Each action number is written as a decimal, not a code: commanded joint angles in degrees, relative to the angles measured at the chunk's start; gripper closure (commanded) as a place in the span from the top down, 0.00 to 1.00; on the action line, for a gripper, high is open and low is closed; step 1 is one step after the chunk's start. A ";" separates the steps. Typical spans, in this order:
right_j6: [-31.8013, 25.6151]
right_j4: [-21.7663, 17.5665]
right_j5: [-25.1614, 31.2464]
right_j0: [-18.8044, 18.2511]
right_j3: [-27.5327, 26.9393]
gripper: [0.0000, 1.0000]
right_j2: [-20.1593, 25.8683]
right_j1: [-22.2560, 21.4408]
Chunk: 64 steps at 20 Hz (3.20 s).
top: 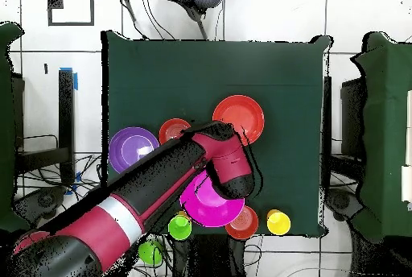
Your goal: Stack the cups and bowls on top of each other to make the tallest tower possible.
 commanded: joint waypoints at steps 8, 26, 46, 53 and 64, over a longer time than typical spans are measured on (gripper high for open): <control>-2.91 9.29 8.83 -1.90 -0.52 1.00 12.15 2.11; -0.97 5.94 8.19 0.17 -2.01 1.00 9.56 6.32; -8.23 5.99 7.88 -0.03 -0.65 1.00 10.85 7.92; -10.90 8.34 8.10 -0.65 -0.13 1.00 11.08 7.12; -10.11 5.86 7.90 0.33 -0.75 1.00 10.70 8.04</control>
